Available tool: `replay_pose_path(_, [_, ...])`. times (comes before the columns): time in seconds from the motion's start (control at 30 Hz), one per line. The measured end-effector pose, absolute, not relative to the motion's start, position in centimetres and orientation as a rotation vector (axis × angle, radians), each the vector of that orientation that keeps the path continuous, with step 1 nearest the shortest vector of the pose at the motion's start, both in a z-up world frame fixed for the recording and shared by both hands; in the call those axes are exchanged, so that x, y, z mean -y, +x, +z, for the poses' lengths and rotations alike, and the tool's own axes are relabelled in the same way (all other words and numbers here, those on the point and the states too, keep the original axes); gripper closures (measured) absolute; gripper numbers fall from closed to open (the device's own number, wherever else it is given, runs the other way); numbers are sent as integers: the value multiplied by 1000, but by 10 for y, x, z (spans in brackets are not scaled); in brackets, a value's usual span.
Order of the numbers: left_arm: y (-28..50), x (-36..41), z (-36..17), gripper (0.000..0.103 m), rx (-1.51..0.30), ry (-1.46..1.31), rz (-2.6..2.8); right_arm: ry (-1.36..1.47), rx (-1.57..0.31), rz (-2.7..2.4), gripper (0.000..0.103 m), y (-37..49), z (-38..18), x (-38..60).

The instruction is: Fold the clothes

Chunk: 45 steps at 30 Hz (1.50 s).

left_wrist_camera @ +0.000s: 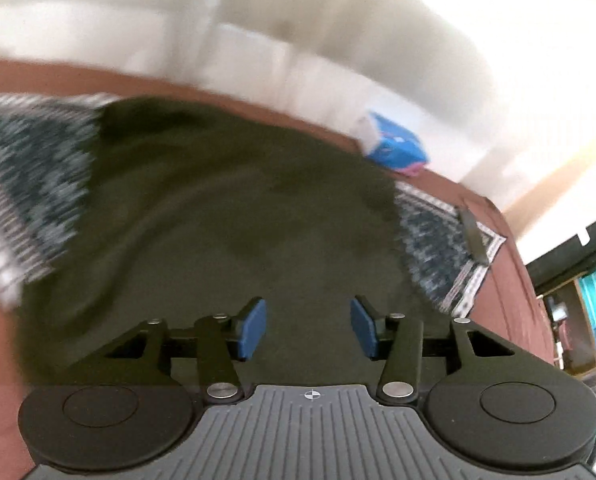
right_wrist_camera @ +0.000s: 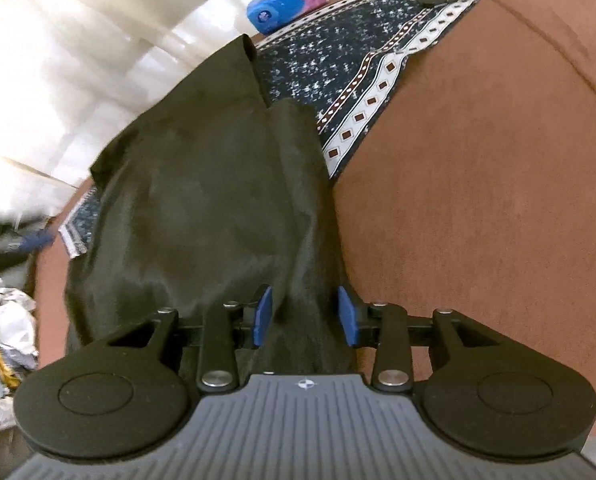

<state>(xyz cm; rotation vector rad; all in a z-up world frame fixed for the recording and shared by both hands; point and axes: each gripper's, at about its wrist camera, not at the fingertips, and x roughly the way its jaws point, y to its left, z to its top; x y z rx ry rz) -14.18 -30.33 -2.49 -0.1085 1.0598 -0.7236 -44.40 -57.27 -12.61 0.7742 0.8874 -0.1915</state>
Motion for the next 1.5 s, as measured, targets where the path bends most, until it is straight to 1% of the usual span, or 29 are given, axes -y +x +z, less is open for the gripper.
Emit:
replay_pose_path(0.1, [-135, 385, -25, 35, -1025, -21, -746, 811, -852, -161, 61, -448, -132, 576])
replay_pose_path(0.27, [-115, 502, -50, 35, -1035, 121, -693, 845, -813, -115, 61, -452, -138, 578])
replay_pose_path(0.37, [-105, 555, -70, 33, -1035, 218, -644, 855, -793, -95, 61, -456, -141, 580])
replay_pose_path(0.47, [-96, 597, -94, 33, -1072, 279, -596, 876, -779, -95, 61, -459, -144, 582])
replay_pose_path(0.63, [-85, 607, -114, 33, -1103, 330, -546, 899, -775, -97, 61, -457, -152, 588])
replay_pose_path(0.7, [-82, 609, -122, 36, -1115, 347, -527, 907, -775, -98, 61, -455, -154, 589])
replay_pose_path(0.77, [-78, 611, -130, 36, -1126, 365, -509, 916, -779, -97, 61, -454, -156, 591])
replay_pose_path(0.83, [-74, 612, -138, 41, -1138, 383, -491, 921, -784, -97, 61, -454, -156, 591])
replay_pose_path(0.87, [-73, 613, -140, 39, -1135, 388, -491, 918, -789, -101, 61, -454, -155, 591])
replay_pose_path(0.97, [-73, 614, -138, 40, -1128, 400, -507, 904, -803, -113, 61, -453, -152, 589])
replay_pose_path(1.0, [-75, 615, -138, 51, -1120, 410, -506, 897, -807, -120, 61, -453, -151, 588])
replay_pose_path(1.07, [-78, 616, -138, 69, -1093, 442, -499, 882, -817, -135, 62, -451, -150, 585])
replay_pose_path(1.1, [-79, 615, -138, 80, -1082, 455, -507, 875, -823, -143, 70, -451, -149, 583])
replay_pose_path(1.13, [-79, 614, -137, 88, -1074, 466, -517, 869, -834, -153, 81, -449, -149, 581])
replay_pose_path(1.17, [-78, 610, -136, 99, -1075, 465, -535, 863, -844, -163, 86, -448, -148, 579])
replay_pose_path(1.2, [-75, 604, -133, 101, -1090, 440, -562, 860, -845, -173, 93, -448, -145, 576])
replay_pose_path(1.23, [-70, 596, -130, 101, -1110, 403, -589, 857, -840, -181, 97, -449, -140, 574])
replay_pose_path(1.33, [-50, 566, -114, 102, -1176, 241, -672, 851, -820, -202, 99, -451, -122, 564])
replay_pose_path(1.5, [-20, 517, -98, 101, -1245, 29, -771, 775, -781, -145, 99, -443, -73, 517])
